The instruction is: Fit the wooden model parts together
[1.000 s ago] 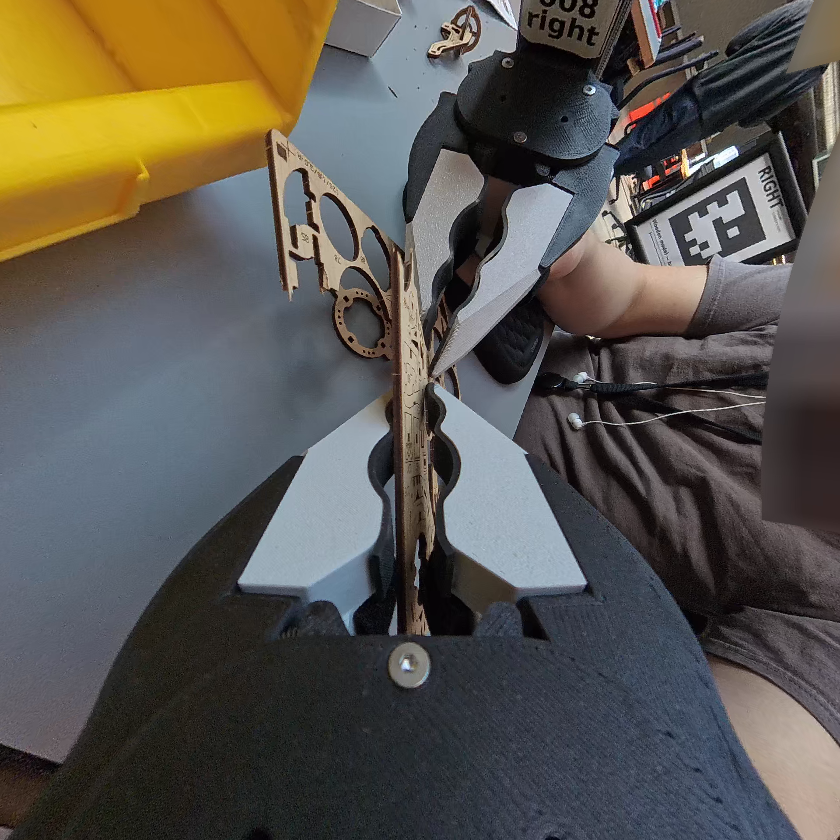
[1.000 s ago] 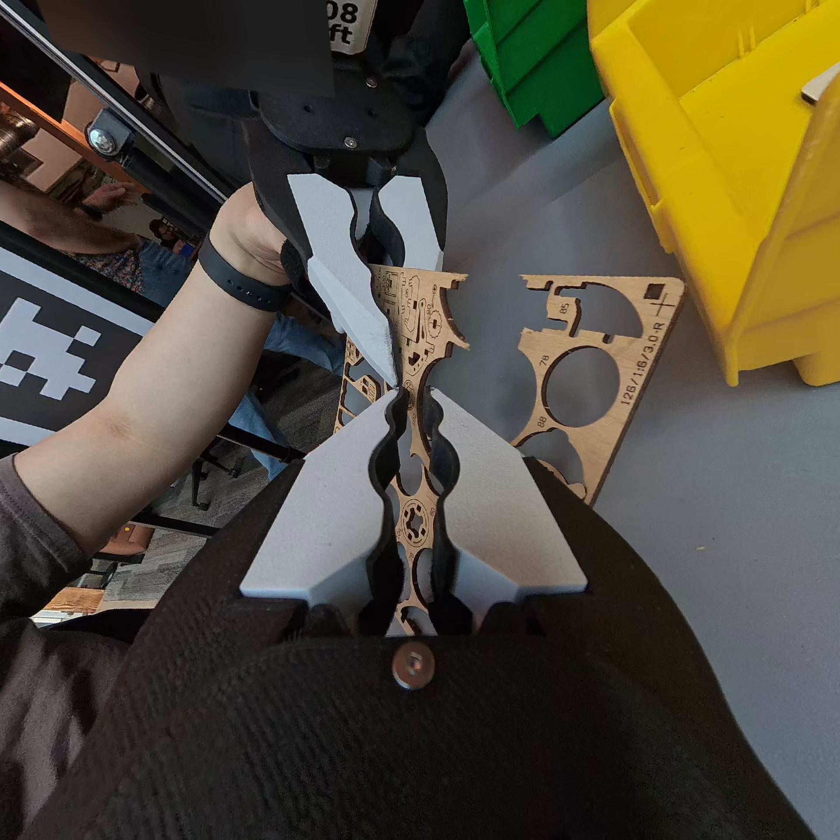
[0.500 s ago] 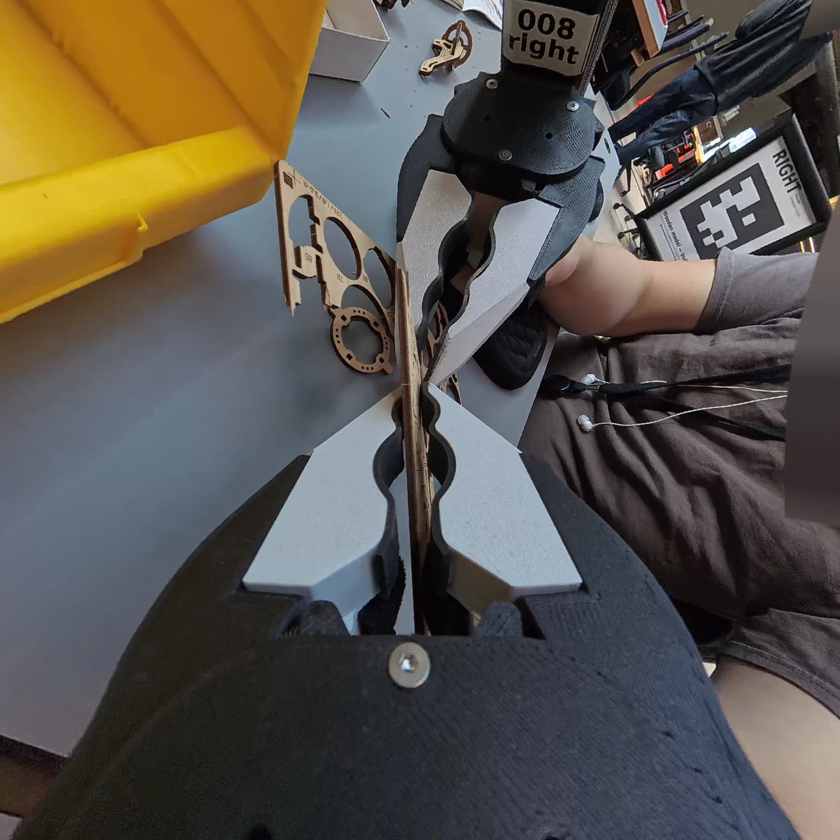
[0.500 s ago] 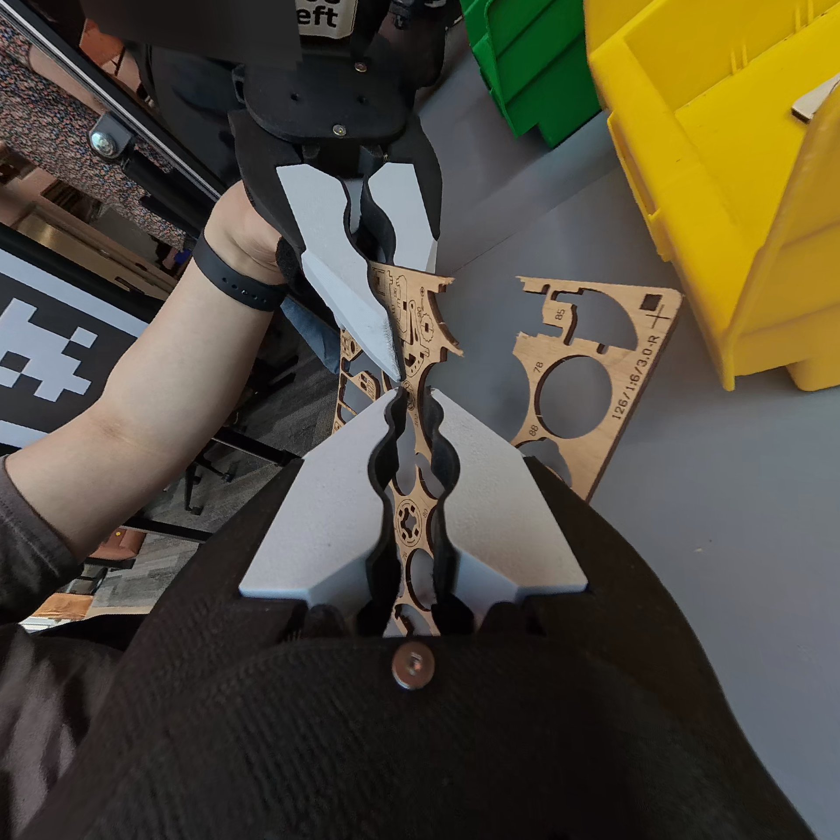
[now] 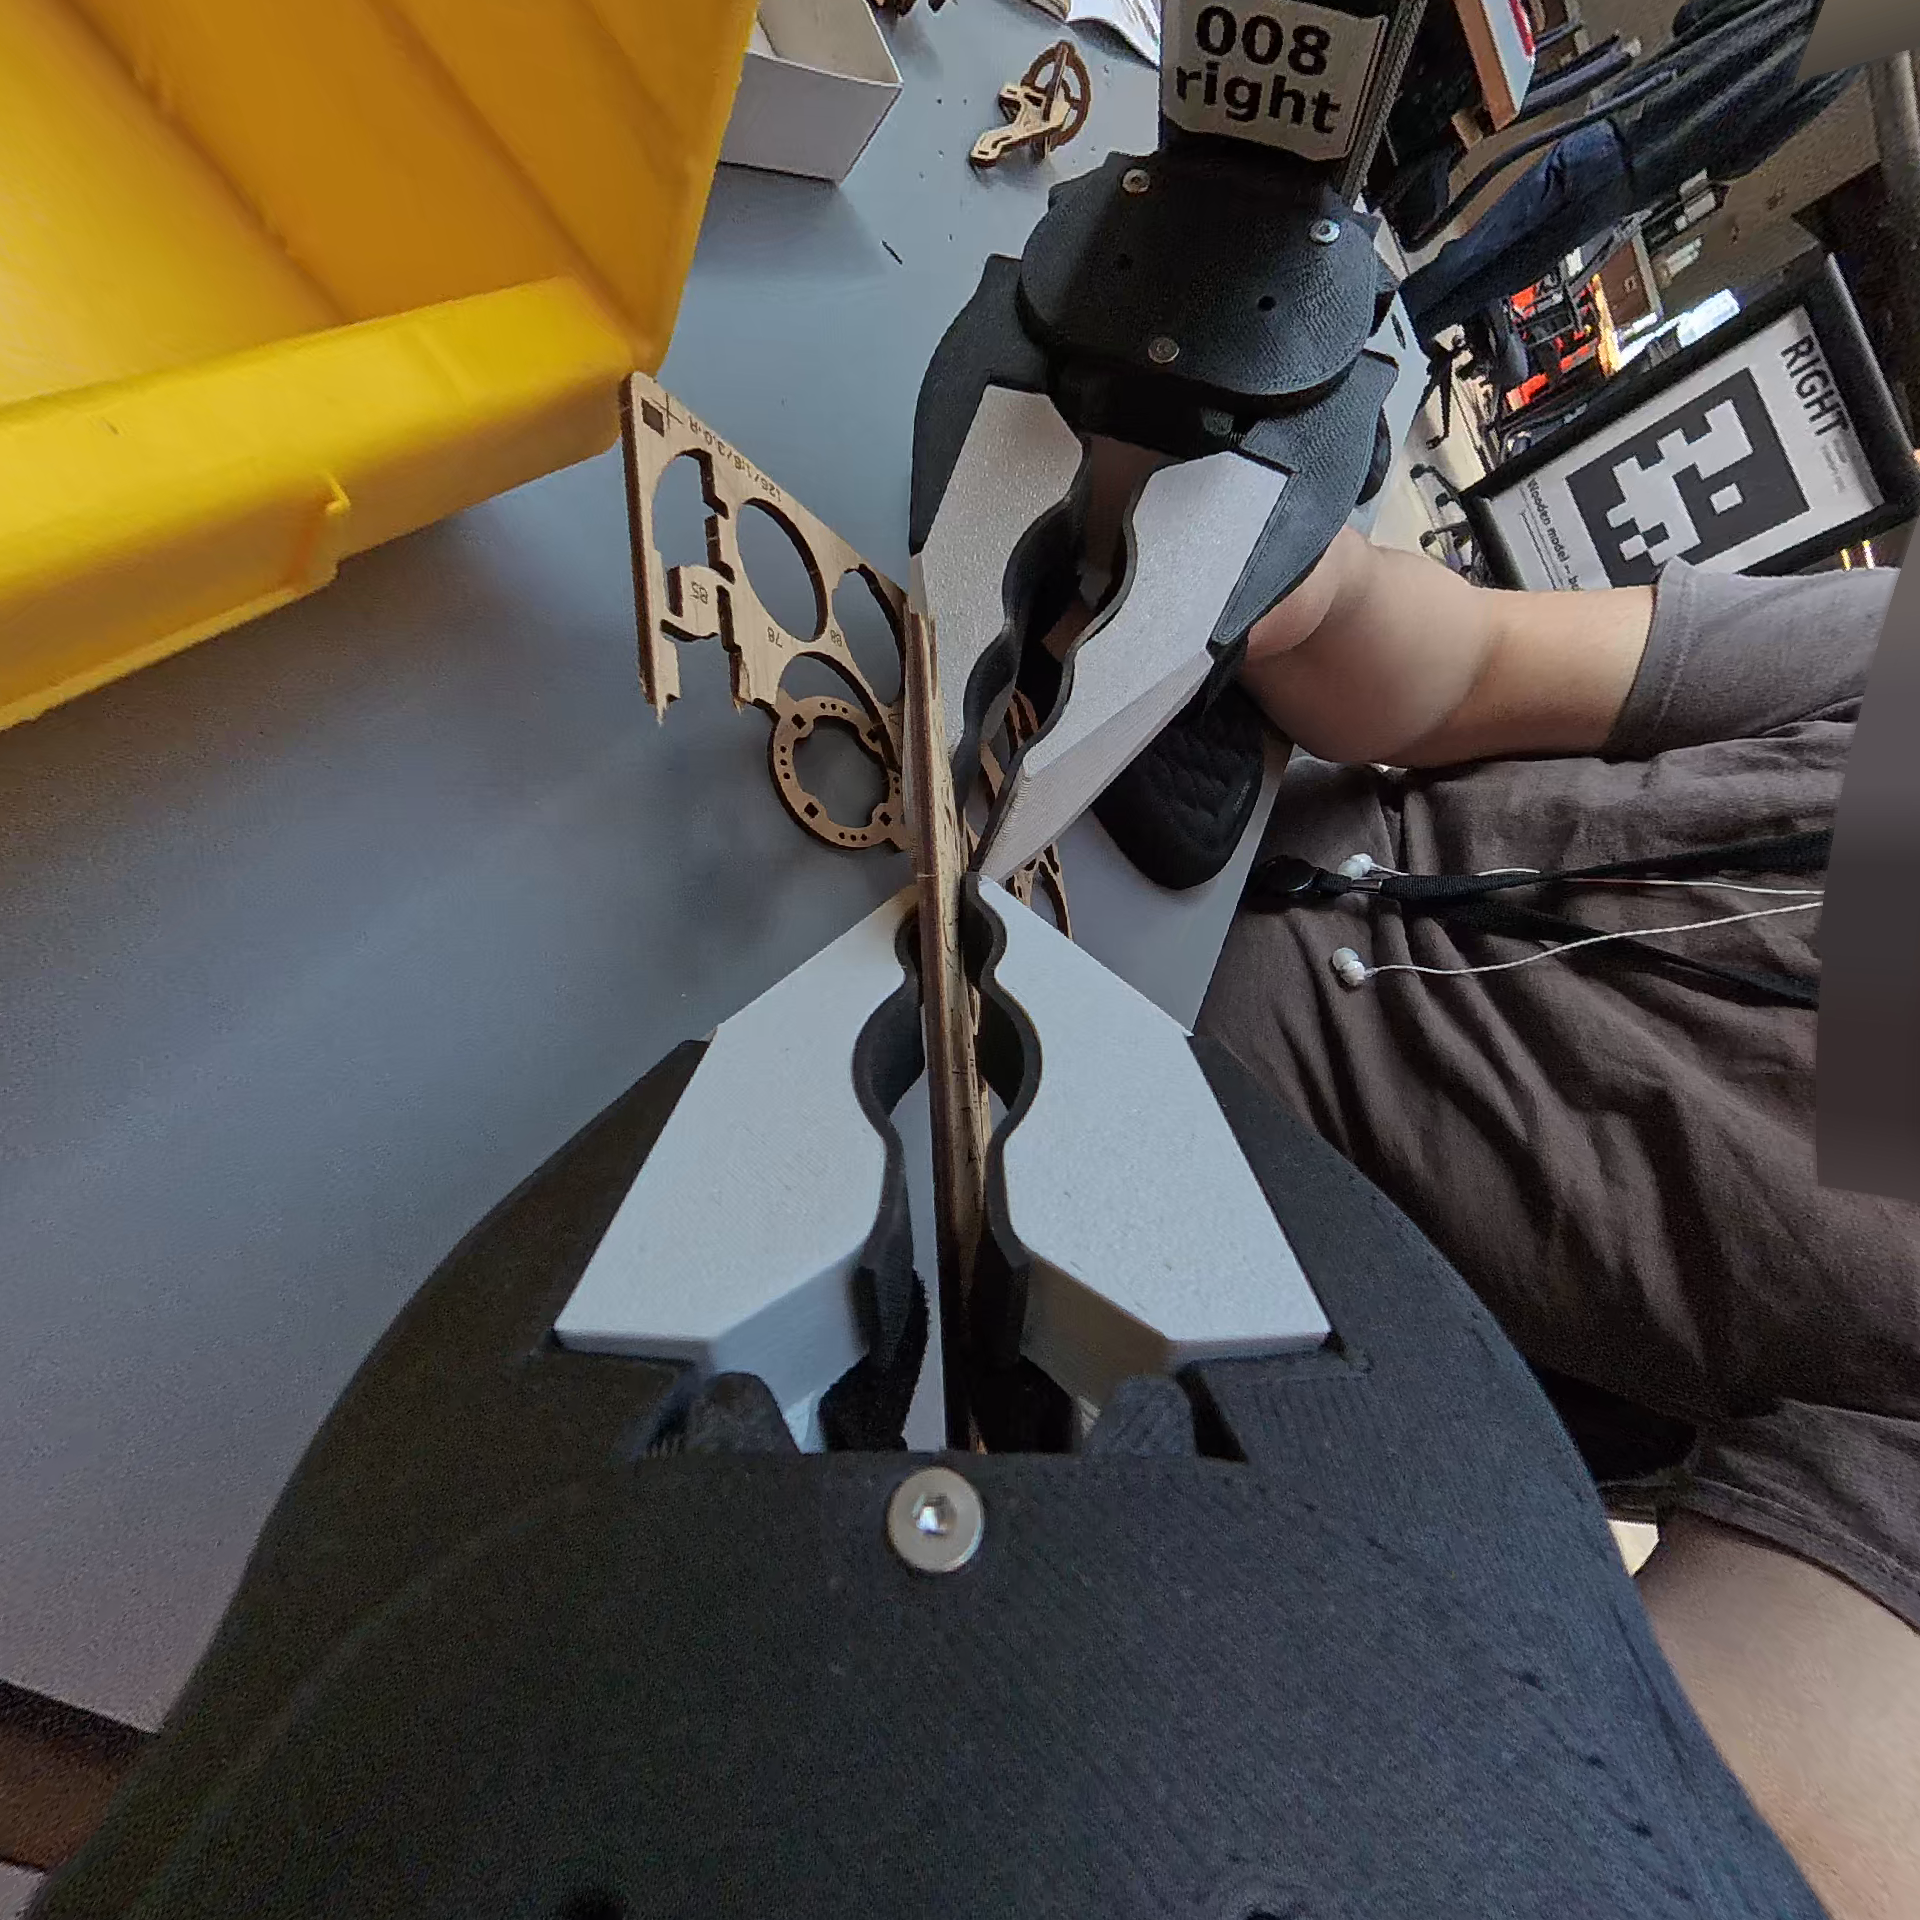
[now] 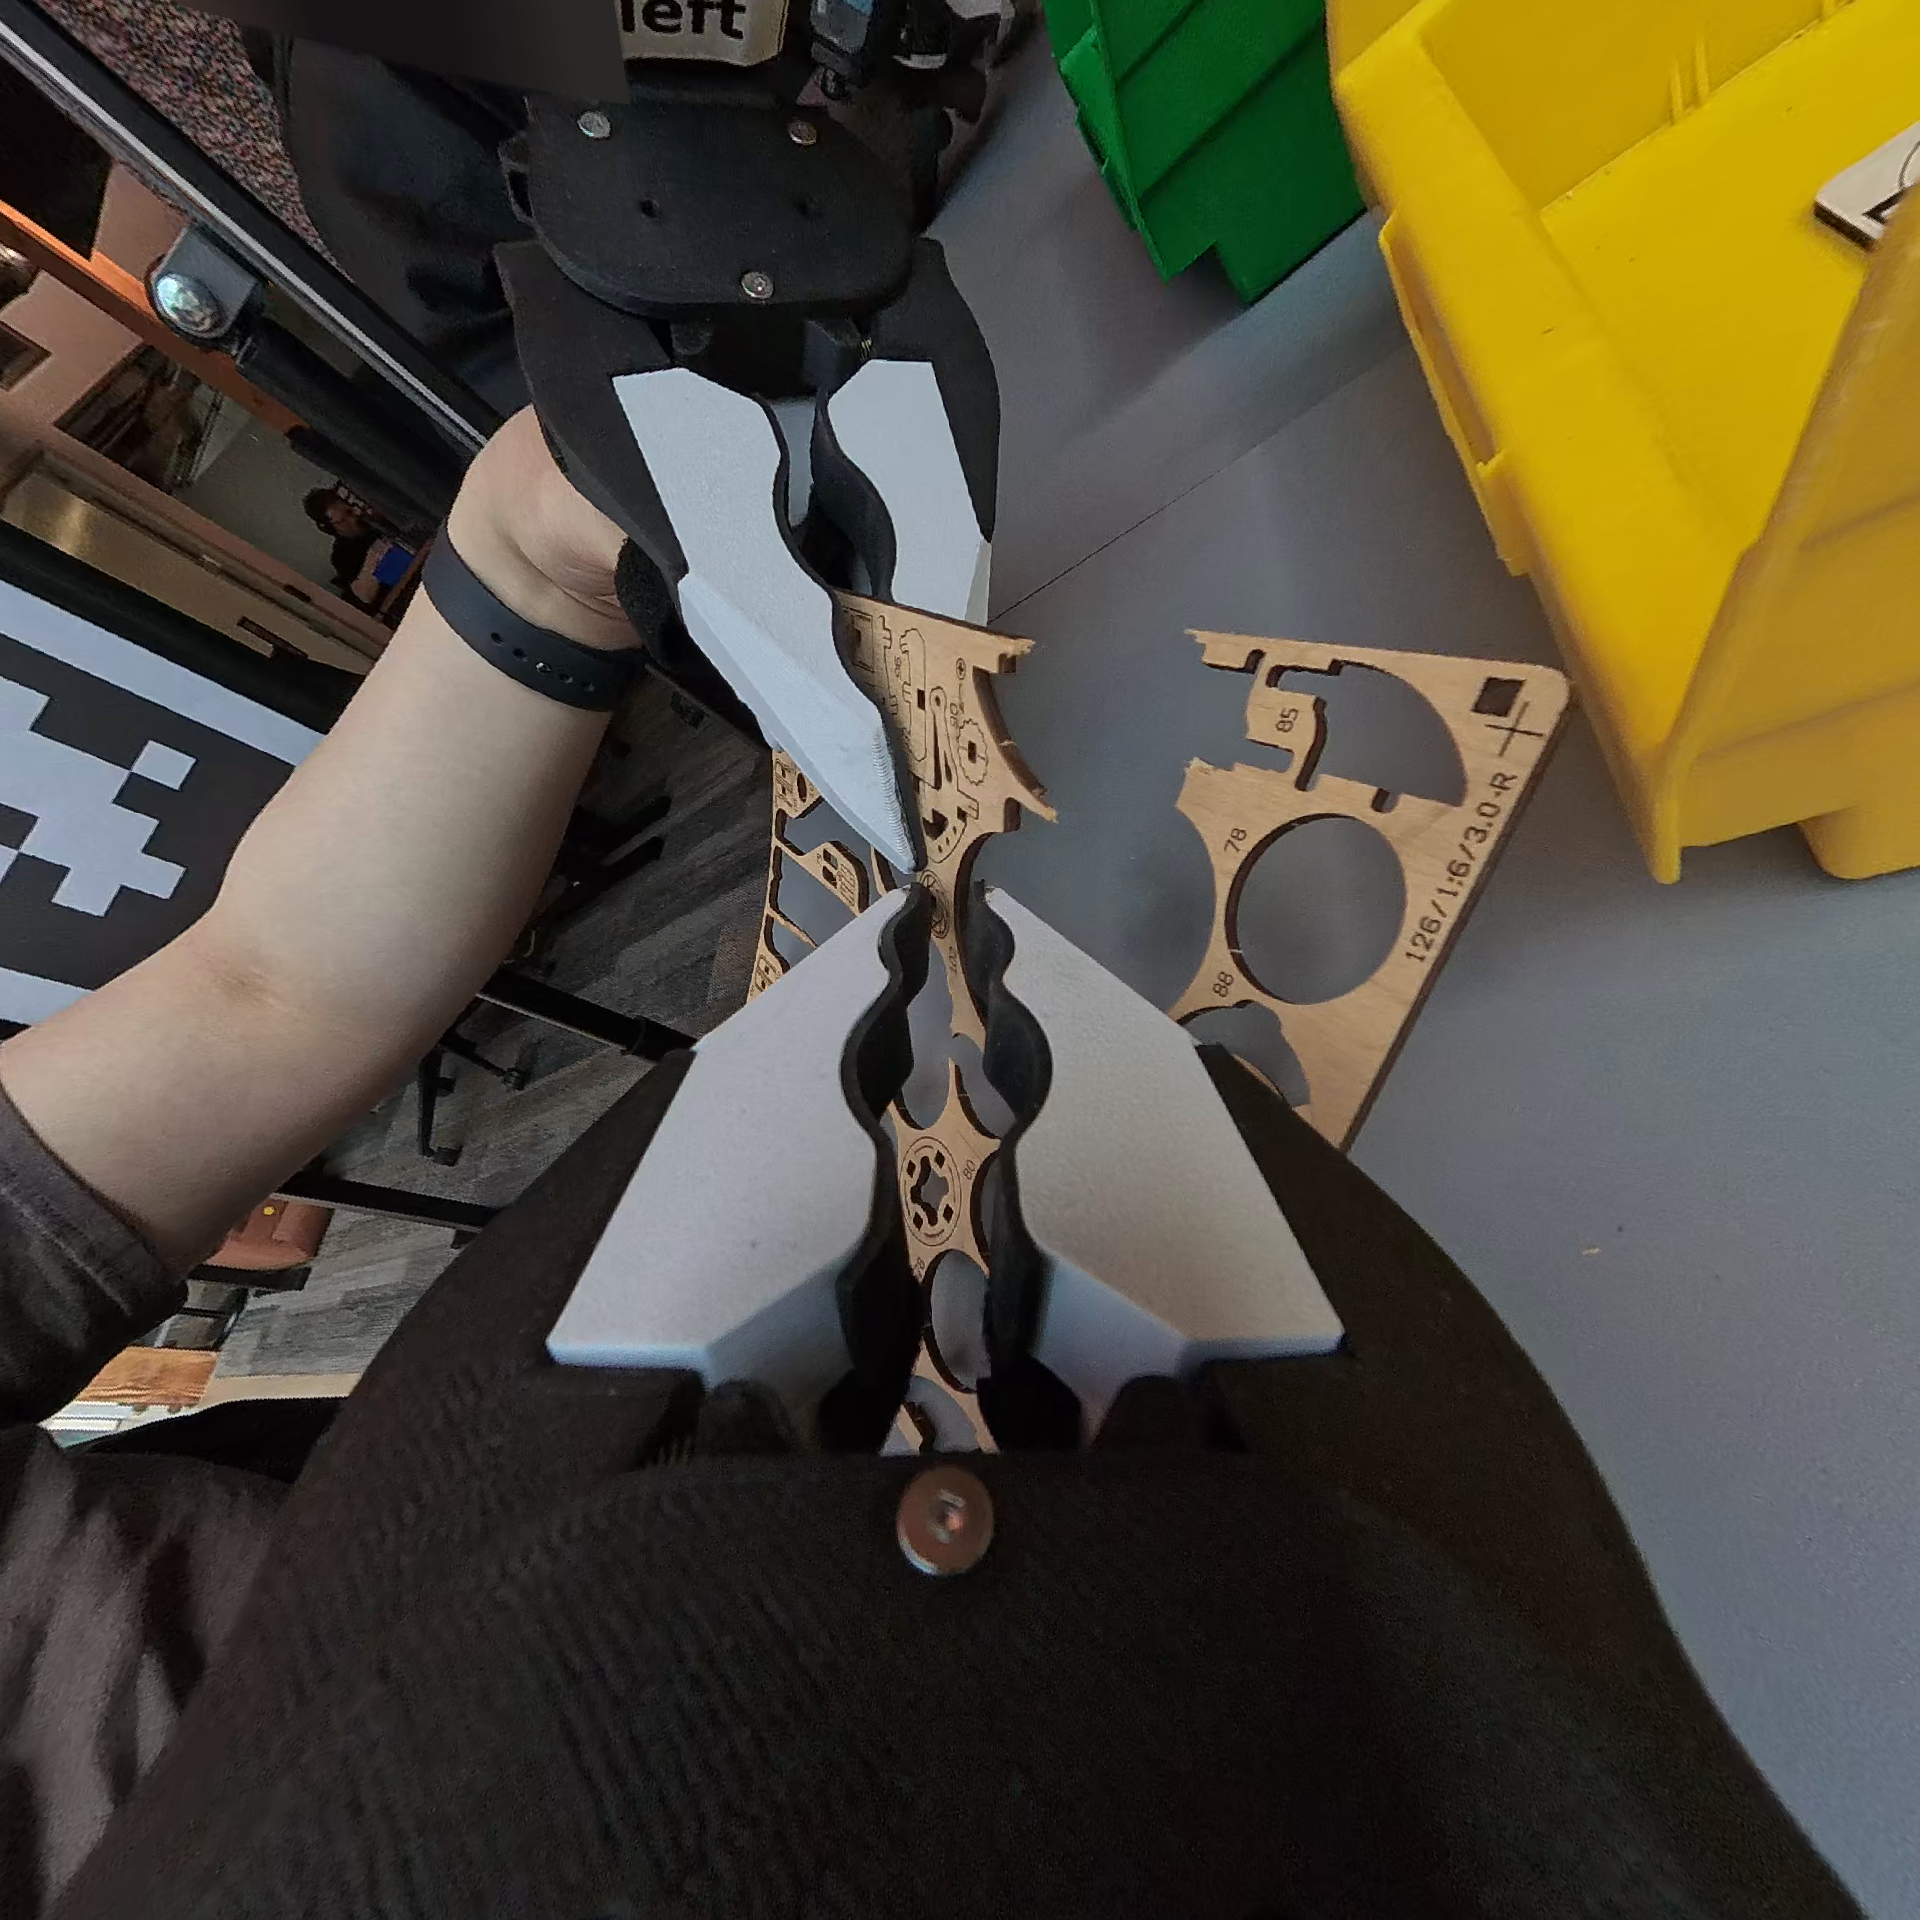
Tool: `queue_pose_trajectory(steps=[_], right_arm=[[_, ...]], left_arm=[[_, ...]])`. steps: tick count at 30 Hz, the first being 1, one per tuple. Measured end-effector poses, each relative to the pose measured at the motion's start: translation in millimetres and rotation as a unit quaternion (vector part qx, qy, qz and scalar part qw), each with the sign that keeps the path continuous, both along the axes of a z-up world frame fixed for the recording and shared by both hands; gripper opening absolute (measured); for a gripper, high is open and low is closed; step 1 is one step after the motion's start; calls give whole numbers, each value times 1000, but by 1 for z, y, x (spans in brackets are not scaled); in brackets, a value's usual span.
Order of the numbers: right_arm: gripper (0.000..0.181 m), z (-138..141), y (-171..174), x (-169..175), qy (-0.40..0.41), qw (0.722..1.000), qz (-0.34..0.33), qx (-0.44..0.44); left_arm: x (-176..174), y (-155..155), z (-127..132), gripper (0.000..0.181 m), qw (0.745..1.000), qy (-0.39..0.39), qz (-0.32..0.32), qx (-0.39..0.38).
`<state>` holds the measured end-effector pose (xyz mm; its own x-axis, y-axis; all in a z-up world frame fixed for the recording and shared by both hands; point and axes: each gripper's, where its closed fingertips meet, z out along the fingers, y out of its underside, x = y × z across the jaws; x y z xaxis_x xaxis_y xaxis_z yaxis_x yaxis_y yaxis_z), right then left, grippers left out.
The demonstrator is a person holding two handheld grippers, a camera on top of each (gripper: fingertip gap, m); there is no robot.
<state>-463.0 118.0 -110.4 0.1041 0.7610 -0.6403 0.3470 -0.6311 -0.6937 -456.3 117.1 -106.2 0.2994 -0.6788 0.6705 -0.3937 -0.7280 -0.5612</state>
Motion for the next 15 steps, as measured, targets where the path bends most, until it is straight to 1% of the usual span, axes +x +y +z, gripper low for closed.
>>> queue_pose_trajectory(steps=[5, 11, 15], right_arm=[[4, -5, 0, 0, -15, 1000, 0, 3], [3, -15, -2, -2, -46, 999, 12, 14], [2, -20, -2, -2, -58, 998, 14, 8]], left_arm=[[0, 0, -4, 0, 1000, -8, 11, -21], [-2, -3, -14, 0, 1000, -8, 21, -17], [-3, -3, -19, 0, 999, -26, 30, -24]])
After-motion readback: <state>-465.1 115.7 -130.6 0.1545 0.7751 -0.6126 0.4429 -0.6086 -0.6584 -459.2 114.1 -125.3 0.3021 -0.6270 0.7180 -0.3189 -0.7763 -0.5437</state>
